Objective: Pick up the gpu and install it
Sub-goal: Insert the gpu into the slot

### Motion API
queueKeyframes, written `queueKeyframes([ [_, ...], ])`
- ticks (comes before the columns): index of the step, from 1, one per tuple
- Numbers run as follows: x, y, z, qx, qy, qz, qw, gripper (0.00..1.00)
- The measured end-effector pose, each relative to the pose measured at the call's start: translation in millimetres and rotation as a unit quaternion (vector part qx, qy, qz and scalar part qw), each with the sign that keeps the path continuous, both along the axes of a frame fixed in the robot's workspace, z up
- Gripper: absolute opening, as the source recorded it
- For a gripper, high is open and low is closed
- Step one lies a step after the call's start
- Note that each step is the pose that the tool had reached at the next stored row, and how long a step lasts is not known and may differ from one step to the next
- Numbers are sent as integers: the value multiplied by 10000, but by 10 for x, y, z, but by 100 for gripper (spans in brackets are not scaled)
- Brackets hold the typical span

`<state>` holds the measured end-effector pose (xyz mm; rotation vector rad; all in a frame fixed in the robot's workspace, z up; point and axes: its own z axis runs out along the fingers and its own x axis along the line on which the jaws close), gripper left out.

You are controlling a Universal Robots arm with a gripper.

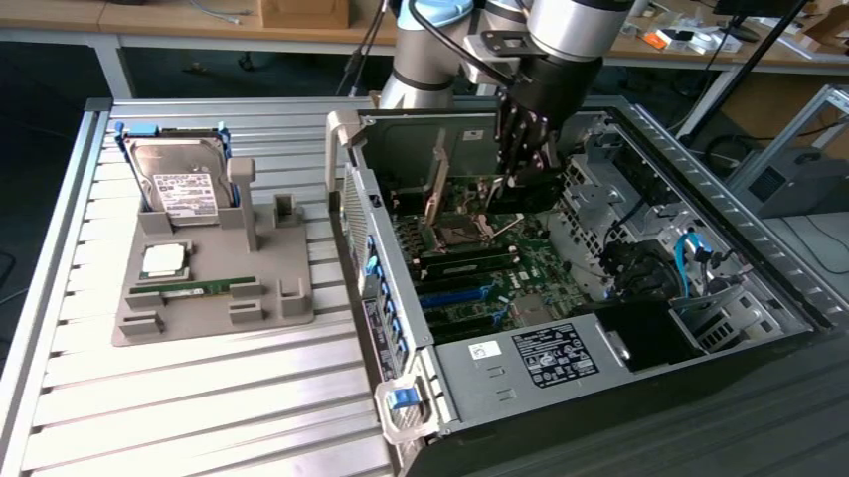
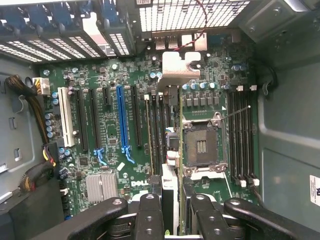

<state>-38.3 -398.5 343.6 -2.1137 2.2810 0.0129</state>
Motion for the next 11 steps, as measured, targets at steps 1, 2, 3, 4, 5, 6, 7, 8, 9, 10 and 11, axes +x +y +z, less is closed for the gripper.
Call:
queueKeyframes([
  [1, 0, 0, -3, 0, 0, 8, 10000, 27],
  [2, 0, 0, -5, 1, 0, 14, 10000, 27],
  [3, 0, 0, -8, 0, 0, 25, 10000, 27],
  [4, 0, 0, -12, 0, 0, 36, 10000, 27],
  [5, 0, 0, -13, 0, 0, 45, 10000, 27],
  [6, 0, 0, -15, 0, 0, 54, 10000, 27],
  [7, 0, 0, -17, 0, 0, 66, 10000, 27],
  [8, 0, 0, -19, 0, 0, 79, 10000, 27],
  [9, 0, 0, -20, 0, 0, 92, 10000, 27],
  [10, 0, -1, -21, 0, 0, 100, 9999, 27],
  [11, 0, -3, -22, 1, -1, 107, 9999, 27],
])
